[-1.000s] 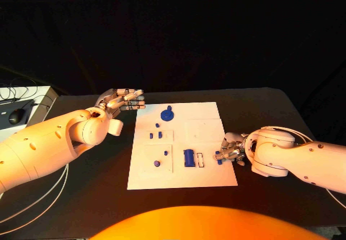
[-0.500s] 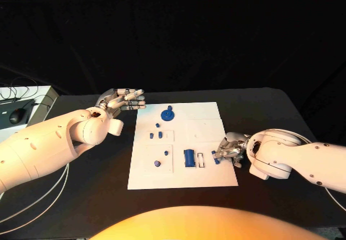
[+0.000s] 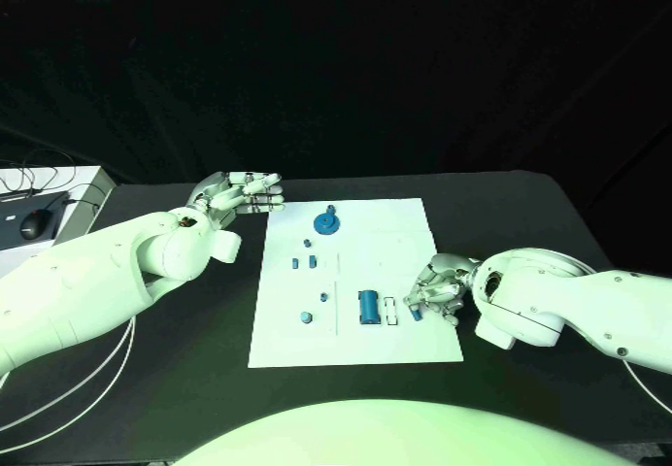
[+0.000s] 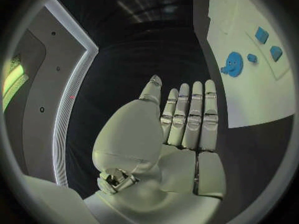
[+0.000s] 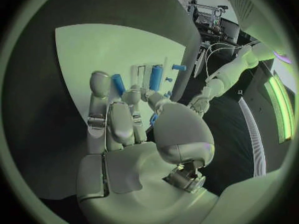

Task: Assemble the parts on the task board

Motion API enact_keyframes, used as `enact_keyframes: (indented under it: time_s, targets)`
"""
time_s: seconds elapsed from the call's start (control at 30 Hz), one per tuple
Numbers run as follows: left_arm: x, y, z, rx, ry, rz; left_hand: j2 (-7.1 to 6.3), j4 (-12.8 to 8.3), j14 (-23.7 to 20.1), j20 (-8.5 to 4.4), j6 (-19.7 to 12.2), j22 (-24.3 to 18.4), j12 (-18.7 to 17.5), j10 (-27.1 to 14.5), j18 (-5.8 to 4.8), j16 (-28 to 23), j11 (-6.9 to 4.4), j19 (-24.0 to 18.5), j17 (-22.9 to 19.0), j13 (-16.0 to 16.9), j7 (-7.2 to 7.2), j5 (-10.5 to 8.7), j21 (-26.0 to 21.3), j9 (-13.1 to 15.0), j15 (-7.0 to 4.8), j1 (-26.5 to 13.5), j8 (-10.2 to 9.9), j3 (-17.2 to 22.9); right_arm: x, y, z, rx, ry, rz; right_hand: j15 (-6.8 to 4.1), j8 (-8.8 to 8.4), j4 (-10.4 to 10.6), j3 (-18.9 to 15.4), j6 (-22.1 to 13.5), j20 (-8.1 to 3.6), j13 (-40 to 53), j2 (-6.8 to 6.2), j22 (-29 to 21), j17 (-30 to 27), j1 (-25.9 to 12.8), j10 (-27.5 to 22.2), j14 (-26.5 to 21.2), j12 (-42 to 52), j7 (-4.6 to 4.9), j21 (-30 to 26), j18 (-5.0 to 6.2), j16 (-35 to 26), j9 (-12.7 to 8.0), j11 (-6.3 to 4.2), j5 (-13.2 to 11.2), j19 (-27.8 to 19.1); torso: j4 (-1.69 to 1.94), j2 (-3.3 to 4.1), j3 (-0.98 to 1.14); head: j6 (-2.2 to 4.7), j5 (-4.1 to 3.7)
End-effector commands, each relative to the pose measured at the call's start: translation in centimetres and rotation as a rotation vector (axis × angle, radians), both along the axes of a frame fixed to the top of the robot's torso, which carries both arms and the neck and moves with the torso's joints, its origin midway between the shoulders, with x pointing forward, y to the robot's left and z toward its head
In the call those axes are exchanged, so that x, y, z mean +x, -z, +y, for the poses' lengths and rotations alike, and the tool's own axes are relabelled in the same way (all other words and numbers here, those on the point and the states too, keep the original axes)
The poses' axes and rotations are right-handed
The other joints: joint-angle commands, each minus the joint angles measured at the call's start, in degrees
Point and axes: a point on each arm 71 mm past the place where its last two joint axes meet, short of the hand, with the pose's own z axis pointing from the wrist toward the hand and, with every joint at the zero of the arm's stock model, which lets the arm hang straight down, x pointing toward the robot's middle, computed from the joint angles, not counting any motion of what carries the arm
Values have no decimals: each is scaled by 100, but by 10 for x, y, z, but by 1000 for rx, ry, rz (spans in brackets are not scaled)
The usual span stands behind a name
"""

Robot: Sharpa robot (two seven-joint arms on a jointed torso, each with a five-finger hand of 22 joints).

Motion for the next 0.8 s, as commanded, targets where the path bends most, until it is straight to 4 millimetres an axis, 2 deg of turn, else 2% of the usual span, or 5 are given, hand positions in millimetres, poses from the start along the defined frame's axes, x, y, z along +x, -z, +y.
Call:
enact_keyframes:
  time_s: [0.03,0.33,0.53,0.67,0.8]
  targets:
    - [0,0,-2,-11,11,-3,33,7,-22,-14,-5,-3,-24,-17,-32,19,29,-25,2,-1,21,11,-1,-5,-9,12,-6,40,2,0,0,-4,6,0,-13,25,-513,462,22,-30,-11,29,14,-4,20,18,19,14,-10,-24,-6,1,-16,-15,23,220,3,-2,-2,0,-3]
    - [-1,0,-1,-10,9,-3,33,7,-22,-14,-5,-3,-24,-17,-32,19,29,-25,2,-1,21,11,-1,-5,-9,12,-6,40,1,-3,0,-55,-41,-54,-5,-30,-431,124,60,-23,-33,-128,19,7,-51,19,22,-16,-63,-72,-11,12,-89,-23,-4,226,7,2,8,0,15]
    - [-1,0,-1,-9,9,-3,33,7,-22,-14,-5,-3,-24,-17,-32,19,29,-25,2,-1,21,11,-1,-5,-9,12,-6,40,0,-7,1,-152,-111,-124,81,-730,312,-1880,226,49,-125,-264,-70,15,262,-162,15,-165,135,-226,28,9,-965,124,-1114,233,-4,2,1,0,18]
    - [-1,0,-1,-10,9,-3,33,7,-22,-14,-5,-3,-24,-17,-32,19,29,-25,2,-1,21,11,-1,-5,-9,12,-6,40,0,-7,0,-209,-134,-152,129,-1007,633,-2290,297,100,-189,-329,-95,23,419,-213,12,-203,200,-263,80,14,-1346,163,-1419,234,-1,-1,0,0,12]
    - [-1,0,-1,-10,10,-3,33,7,-22,-14,-5,-3,-24,-17,-32,19,29,-25,2,-1,21,11,-1,-5,-9,12,-6,40,0,-7,-1,-275,-157,-168,122,-963,1002,-2243,366,104,-230,-516,-102,26,483,-211,12,-186,173,-249,88,12,-1399,149,-1541,238,4,2,-1,0,9]
